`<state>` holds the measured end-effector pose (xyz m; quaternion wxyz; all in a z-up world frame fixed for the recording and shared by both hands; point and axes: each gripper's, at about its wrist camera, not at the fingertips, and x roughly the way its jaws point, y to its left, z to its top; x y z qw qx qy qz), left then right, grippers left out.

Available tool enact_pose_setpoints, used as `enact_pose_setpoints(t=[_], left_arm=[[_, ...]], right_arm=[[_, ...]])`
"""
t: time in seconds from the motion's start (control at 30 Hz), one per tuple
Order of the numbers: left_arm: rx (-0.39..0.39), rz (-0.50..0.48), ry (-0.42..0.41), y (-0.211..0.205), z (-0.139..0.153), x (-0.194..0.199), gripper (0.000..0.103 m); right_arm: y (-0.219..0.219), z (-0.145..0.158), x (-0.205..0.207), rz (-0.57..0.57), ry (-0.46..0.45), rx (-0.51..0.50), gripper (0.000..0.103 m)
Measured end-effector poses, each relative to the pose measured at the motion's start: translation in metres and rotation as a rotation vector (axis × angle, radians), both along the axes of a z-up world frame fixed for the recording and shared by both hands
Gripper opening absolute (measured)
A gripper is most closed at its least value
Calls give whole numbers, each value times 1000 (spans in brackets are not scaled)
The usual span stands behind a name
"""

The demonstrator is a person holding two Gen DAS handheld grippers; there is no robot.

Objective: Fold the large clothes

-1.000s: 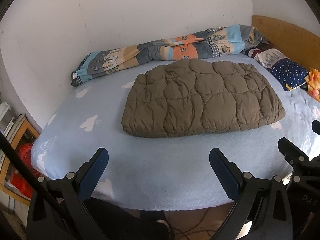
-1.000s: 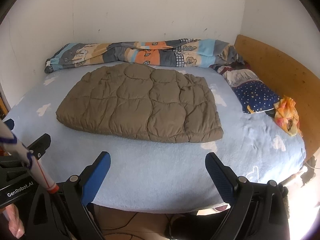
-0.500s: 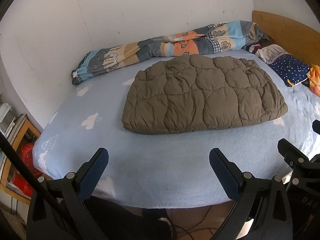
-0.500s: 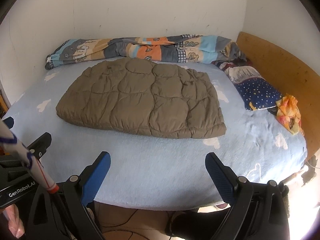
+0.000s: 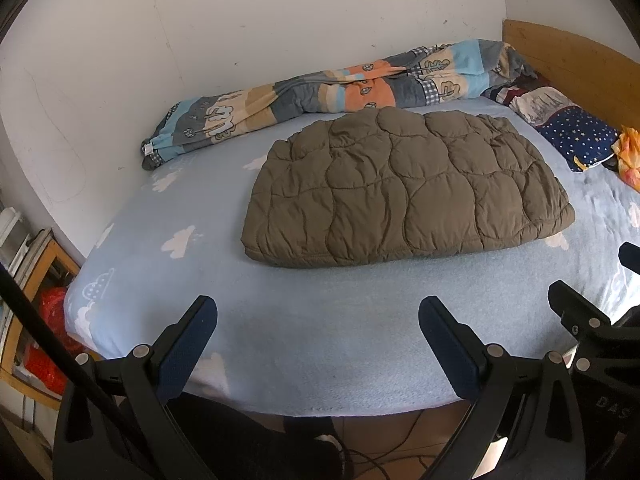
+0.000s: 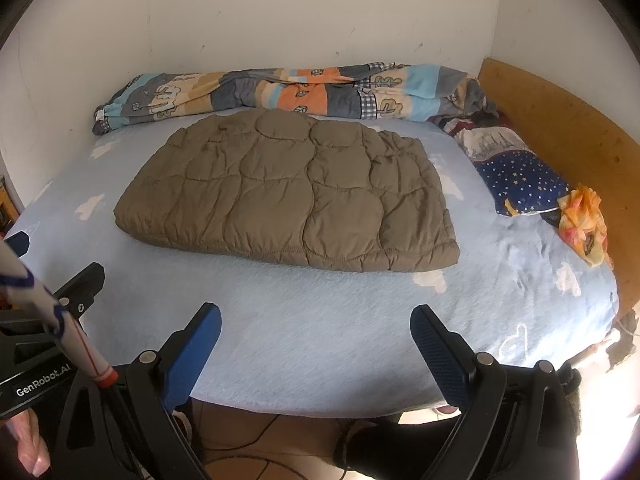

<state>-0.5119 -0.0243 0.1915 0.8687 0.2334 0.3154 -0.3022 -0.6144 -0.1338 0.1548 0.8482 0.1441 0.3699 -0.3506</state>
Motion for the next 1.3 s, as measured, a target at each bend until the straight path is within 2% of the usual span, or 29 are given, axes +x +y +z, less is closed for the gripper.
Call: enact_pose_setpoints(t=[1.3], left_arm=[[7,-2,1,-2,-3,-1,101]], right_arm=[[-1,-9,3,-2,9,35,98]])
